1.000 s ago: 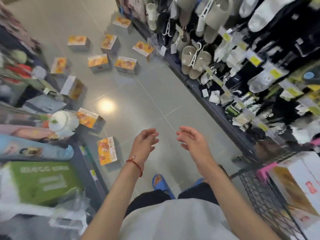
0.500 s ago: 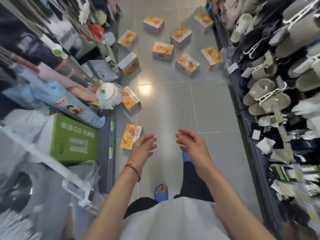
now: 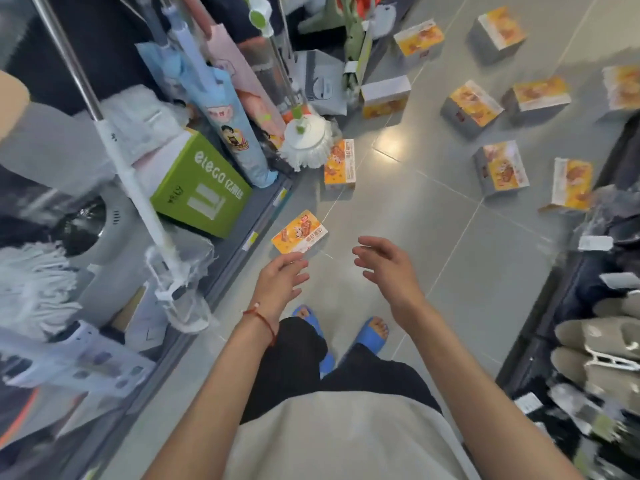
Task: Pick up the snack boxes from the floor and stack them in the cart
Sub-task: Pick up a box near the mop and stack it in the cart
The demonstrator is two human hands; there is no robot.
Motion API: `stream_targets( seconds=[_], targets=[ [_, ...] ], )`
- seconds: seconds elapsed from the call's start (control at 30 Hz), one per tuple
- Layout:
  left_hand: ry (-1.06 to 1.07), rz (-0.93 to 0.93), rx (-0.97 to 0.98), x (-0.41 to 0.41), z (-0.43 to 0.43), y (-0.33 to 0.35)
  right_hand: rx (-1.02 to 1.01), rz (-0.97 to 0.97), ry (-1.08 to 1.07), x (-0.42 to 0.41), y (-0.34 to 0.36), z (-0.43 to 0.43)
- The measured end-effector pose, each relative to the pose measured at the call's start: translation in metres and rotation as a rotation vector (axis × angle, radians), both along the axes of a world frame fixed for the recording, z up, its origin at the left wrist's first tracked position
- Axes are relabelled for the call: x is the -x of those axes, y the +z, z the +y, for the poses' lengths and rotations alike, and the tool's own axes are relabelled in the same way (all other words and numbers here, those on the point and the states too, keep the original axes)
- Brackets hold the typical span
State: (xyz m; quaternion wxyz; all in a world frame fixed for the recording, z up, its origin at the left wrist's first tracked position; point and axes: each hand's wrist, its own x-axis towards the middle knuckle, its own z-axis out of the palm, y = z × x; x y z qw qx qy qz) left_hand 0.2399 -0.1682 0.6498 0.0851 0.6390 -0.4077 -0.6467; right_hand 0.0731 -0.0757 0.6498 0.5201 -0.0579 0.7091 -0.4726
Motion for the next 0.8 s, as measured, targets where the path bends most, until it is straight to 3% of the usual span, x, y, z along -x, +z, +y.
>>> stream_targets(
  seconds=[0.23, 0.43, 0.8],
  targets=[
    [0.15, 0.022, -0.047, -0.009, -0.053, -0.022, -0.069, -0.012, 0.122, 0.005, -0.016, -0.06],
    [0.23, -0.008, -0.108, -0.028, -0.121, -0.058, -0.123, 0.043, 0.081, -0.005, -0.047, -0.133],
    [0.314, -0.126, -0.228, -0.035, -0.199, -0.203, -0.242, 0.088, 0.148, 0.002, -0.199, -0.235]
  ],
)
